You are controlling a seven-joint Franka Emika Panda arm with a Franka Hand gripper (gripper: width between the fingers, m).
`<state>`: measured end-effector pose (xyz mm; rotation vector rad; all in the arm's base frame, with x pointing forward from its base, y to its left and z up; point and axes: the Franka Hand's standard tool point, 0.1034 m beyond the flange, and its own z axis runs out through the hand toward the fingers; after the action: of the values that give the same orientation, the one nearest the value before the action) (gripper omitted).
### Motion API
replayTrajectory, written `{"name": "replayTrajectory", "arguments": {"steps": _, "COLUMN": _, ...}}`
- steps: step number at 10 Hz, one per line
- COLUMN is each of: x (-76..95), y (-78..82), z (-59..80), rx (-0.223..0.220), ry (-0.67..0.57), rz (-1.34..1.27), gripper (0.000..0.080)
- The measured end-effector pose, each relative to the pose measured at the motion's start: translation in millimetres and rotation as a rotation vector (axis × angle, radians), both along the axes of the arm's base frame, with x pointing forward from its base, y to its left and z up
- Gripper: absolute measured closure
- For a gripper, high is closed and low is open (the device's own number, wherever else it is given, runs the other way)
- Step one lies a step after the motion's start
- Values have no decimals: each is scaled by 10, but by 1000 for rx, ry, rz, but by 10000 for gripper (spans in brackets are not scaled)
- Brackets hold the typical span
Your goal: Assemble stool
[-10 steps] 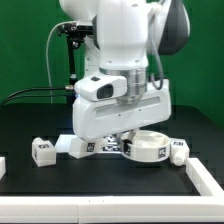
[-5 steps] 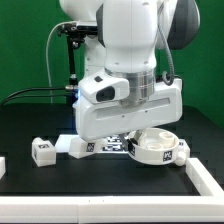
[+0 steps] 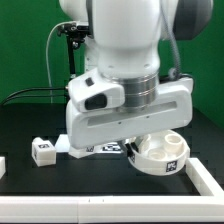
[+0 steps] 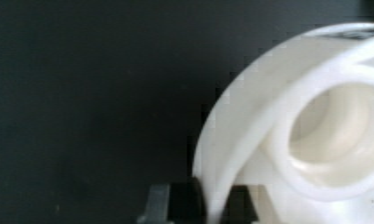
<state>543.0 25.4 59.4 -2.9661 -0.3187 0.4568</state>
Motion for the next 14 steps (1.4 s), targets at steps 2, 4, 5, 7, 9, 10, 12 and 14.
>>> {"name": "replayTrajectory", "arguments": {"steps": 2, "x": -22, "y": -21, "z": -51, "rx": 2, "ry": -9, "rz": 5, "gripper": 775}}
{"name": "replayTrajectory", "arguments": {"steps": 4, "x": -23, "y": -19, "z": -54, "rx": 2, "ry": -9, "rz": 5, "gripper": 775}}
{"name": "replayTrajectory", "arguments": {"steps": 5, "x": -16, "y": -12, "z": -90, "rx": 1, "ry": -8, "rz": 2, "gripper": 775}}
{"name": "replayTrajectory", "arguments": {"steps": 7, "x": 188, "y": -6, "z": -276, "rx": -1, "ry": -21, "rz": -2, "gripper": 775}}
{"name": "replayTrajectory", "arguments": {"steps": 9, "x": 400, "y": -2, "z": -298, "rx": 0, "ry": -46, "rz": -32, "gripper": 775}}
{"name": "replayTrajectory", "arguments": {"steps": 10, "x": 388, "y": -3, "z": -307, "rx": 0, "ry": -45, "rz": -30, "gripper": 775}}
{"name": "replayTrajectory", "arguments": {"steps": 12, "x": 384, "y": -9, "z": -317, "rx": 0, "ry": -43, "rz": -30, "gripper": 775}}
{"name": "replayTrajectory", "arguments": {"steps": 14, "x": 387, "y": 4, "z": -345, "rx": -5, "ry": -48, "rz": -34, "gripper": 775}}
